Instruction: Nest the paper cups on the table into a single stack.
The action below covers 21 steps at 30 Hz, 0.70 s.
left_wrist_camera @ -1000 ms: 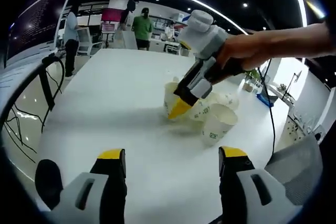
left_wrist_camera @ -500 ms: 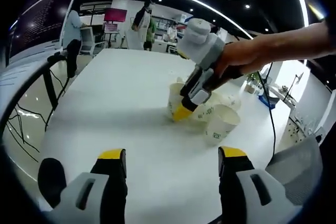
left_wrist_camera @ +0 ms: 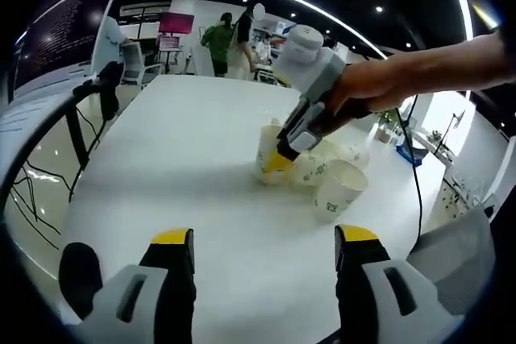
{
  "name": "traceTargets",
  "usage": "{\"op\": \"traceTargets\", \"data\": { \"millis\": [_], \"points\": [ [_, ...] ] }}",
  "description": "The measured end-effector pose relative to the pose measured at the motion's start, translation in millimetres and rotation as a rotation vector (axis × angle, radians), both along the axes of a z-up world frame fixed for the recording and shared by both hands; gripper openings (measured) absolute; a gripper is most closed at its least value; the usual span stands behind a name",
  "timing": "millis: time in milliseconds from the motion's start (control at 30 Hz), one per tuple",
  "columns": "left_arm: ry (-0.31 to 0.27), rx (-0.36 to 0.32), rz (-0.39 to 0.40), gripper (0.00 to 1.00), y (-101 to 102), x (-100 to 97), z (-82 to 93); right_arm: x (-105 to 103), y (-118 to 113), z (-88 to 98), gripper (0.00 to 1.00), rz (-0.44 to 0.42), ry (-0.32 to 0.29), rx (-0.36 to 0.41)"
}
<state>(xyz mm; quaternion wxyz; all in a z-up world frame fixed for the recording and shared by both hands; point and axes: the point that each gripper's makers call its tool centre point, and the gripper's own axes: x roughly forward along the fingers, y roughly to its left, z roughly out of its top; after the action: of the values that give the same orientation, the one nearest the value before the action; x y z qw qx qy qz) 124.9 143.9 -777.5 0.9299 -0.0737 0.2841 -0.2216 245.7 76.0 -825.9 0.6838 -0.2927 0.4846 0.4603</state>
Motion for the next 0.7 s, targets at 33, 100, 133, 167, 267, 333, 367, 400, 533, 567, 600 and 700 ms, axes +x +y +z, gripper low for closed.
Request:
{"op": "traceTargets", "data": {
  "millis": [33, 100, 133, 167, 267, 333, 367, 400, 533, 567, 600, 700],
  "points": [
    [-0.001, 0.0, -0.002, 0.69, -0.8, 0.0, 0.3, -4.1, -5.2, 9.5, 0.0, -0.008, 0.001, 0.007],
    [-0.001, 0.0, -0.005, 0.69, -2.0, -0.1, 0.9, -4.9, -5.1, 10.5, 0.0, -0.016, 0.002, 0.012],
    [-0.002, 0.0, -0.007, 0.69, -2.9, -0.8, 2.2, -3.3, -4.1, 8.6, 0.0, -0.019, 0.001, 0.013],
    [-0.003, 0.001, -0.009, 0.69, -3.5, -0.9, 2.8, 0.2, -1.0, 3.6, 0.0, -0.019, 0.001, 0.013],
    [-0.005, 0.001, -0.014, 0.69, -5.0, -0.3, 3.6, -1.3, -3.7, 9.3, 0.0, -0.025, 0.003, 0.023],
    [-0.006, 0.001, -0.018, 0.69, -6.1, -0.6, 4.6, 1.2, -2.9, 9.2, 0.0, -0.029, 0.002, 0.028],
    [-0.007, 0.002, -0.02, 0.69, -6.4, -0.7, 4.7, 3.7, -2.1, 8.4, 0.0, -0.03, 0.002, 0.031],
    [-0.007, 0.002, -0.021, 0.69, -6.6, -0.7, 4.6, 8.1, -0.9, 6.5, 0.0, -0.03, 0.0, 0.036],
    [-0.008, 0.004, -0.027, 0.69, -8.1, -1.7, 4.8, -2.2, -3.3, 19.6, 0.0, -0.033, -0.004, 0.046],
    [-0.007, 0.004, -0.028, 0.69, -8.5, -1.8, 4.6, -6.2, -4.0, 25.1, 0.0, -0.033, -0.006, 0.048],
    [-0.007, 0.004, -0.028, 0.69, -8.6, -1.8, 4.3, -4.9, -4.4, 25.3, 0.0, -0.033, -0.007, 0.049],
    [-0.009, 0.005, -0.03, 0.69, -9.7, -2.1, 5.2, 13.7, -4.5, 17.5, 0.0, -0.039, -0.014, 0.054]
  ]
}}
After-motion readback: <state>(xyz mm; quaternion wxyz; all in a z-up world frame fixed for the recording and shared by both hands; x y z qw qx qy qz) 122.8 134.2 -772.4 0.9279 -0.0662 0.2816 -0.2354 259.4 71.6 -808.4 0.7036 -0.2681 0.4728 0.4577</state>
